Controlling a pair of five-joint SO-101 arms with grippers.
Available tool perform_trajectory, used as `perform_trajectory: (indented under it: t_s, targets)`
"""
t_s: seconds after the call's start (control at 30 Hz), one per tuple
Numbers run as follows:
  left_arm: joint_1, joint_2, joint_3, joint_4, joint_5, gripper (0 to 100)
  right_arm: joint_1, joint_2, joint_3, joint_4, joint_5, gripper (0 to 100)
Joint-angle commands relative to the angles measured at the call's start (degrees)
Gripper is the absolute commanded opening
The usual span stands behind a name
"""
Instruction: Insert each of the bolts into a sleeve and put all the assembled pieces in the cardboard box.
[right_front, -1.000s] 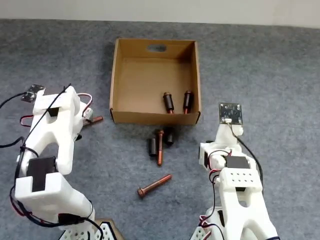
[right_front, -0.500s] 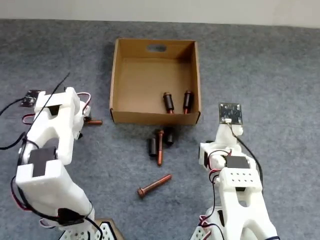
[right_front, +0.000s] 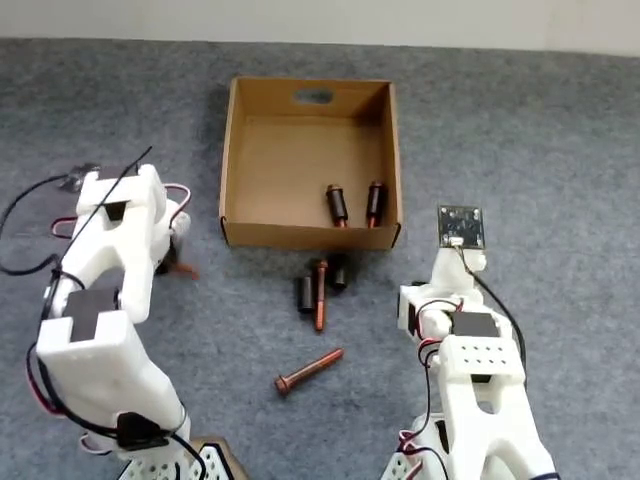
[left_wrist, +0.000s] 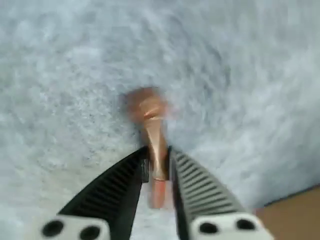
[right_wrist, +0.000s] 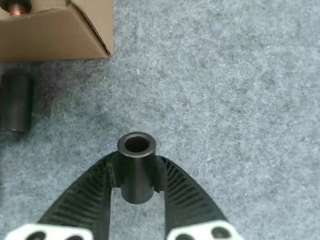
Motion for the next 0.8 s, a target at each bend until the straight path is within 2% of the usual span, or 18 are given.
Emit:
perform_trajectory:
  t_s: [0.0,0.17,0.23,0.37,0.5,0.77]
  targets:
    - [0.4,-0.13,-2.95,6.33,-21.27,1,0.66,-1.45,-0.22,-1.01,-0.18,0.7]
    - [0.4,0.13,-3.56,10.9,-51.69,1,0.66,-1.45,-0.22,-1.01,-0.18,0.7]
    - [0.48,0.13,-3.47,12.48,-58.9,1,0.66,-1.45,-0.22,-1.01,-0.18,0.7]
    - [0.84,-0.66,-1.8,12.66,-58.02,1,0.66,-1.45,-0.22,-1.01,-0.18,0.7]
    - [4.26,-4.62,3.56,11.78,-58.11,1,0.66,-1.45,-0.22,-1.01,-0.18,0.7]
    - [15.52,-26.95,24.66,-2.46,-57.76,1,0.66,-1.45,-0.22,-1.01,-0.18,0.7]
